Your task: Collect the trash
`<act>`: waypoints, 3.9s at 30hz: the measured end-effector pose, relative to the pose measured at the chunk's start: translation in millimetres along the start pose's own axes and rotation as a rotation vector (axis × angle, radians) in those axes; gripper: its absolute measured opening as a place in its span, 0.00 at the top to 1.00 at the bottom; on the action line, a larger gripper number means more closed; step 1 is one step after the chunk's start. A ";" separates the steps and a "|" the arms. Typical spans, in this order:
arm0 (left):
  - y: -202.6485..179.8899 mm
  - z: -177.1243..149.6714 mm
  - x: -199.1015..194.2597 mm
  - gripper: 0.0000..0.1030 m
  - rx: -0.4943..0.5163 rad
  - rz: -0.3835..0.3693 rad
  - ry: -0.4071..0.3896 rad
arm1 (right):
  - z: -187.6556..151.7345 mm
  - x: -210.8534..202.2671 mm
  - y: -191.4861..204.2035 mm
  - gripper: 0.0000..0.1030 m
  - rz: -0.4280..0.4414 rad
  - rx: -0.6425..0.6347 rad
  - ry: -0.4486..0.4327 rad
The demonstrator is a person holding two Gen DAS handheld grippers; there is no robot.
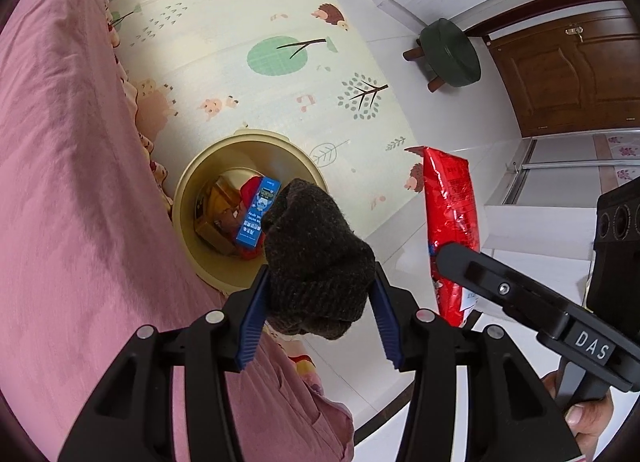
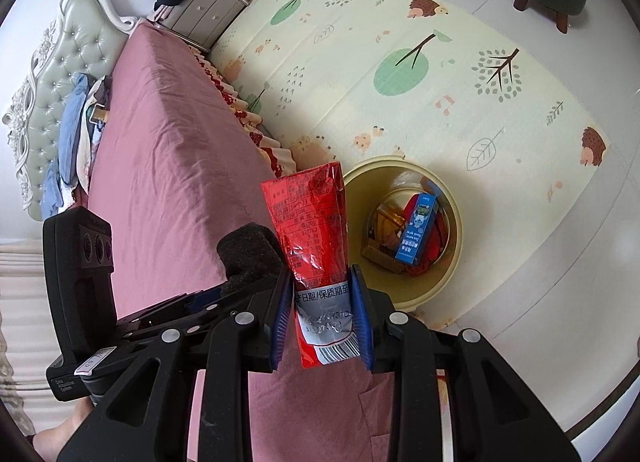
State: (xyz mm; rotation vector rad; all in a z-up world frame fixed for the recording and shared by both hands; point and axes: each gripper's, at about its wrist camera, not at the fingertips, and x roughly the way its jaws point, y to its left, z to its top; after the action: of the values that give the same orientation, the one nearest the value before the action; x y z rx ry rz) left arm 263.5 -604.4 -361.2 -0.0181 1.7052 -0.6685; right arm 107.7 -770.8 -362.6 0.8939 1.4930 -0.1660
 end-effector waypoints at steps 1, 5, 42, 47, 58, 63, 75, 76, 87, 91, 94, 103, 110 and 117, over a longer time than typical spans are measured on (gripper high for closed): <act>0.4 1.4 1.0 0.41 0.003 -0.003 0.000 | 2.0 0.0 -1.2 0.71 0.003 0.004 0.000; 3.0 1.9 11.6 0.13 0.018 0.010 0.047 | 9.0 0.7 -6.9 0.51 -0.013 0.015 0.009; 105.3 -162.0 -60.3 0.13 -0.156 0.090 0.004 | -112.0 37.6 105.9 0.47 0.015 -0.194 0.189; 133.3 -207.0 -74.9 0.13 -0.233 0.084 -0.013 | -146.7 50.7 130.1 0.46 0.020 -0.251 0.245; 167.7 -276.8 -117.5 0.08 -0.354 0.084 -0.102 | -198.1 44.4 187.9 0.36 0.011 -0.373 0.261; 179.9 -297.3 -148.1 0.06 -0.408 0.114 -0.156 | -217.1 24.9 224.9 0.31 -0.003 -0.472 0.223; 190.6 -357.7 -273.1 0.05 -0.444 0.267 -0.319 | -277.5 -49.1 311.1 0.18 0.064 -0.604 0.115; 188.8 -362.1 -285.9 0.05 -0.444 0.277 -0.340 | -282.6 -57.6 318.8 0.17 0.079 -0.618 0.104; 160.8 -406.3 -408.5 0.04 -0.437 0.409 -0.591 | -318.9 -122.9 377.9 0.14 0.132 -0.716 -0.024; 148.2 -419.9 -441.9 0.04 -0.450 0.467 -0.696 | -329.1 -134.7 388.2 0.14 0.149 -0.771 -0.065; 141.0 -429.6 -460.0 0.04 -0.469 0.502 -0.748 | -334.7 -142.4 391.8 0.13 0.178 -0.791 -0.094; 138.6 -444.5 -484.5 0.04 -0.519 0.492 -0.820 | -332.1 -163.1 392.0 0.09 0.227 -0.779 -0.244; 143.5 -445.8 -485.0 0.04 -0.557 0.489 -0.825 | -333.0 -161.5 392.7 0.09 0.240 -0.783 -0.229; 145.4 -442.1 -481.5 0.04 -0.545 0.454 -0.810 | -333.1 -160.1 391.5 0.08 0.259 -0.780 -0.217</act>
State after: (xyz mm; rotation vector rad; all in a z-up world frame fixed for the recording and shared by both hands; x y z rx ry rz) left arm 37.5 -123.4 46.1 -0.2443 0.9960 0.1634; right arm 63.5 -371.8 -3.9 0.4039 1.0843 0.4721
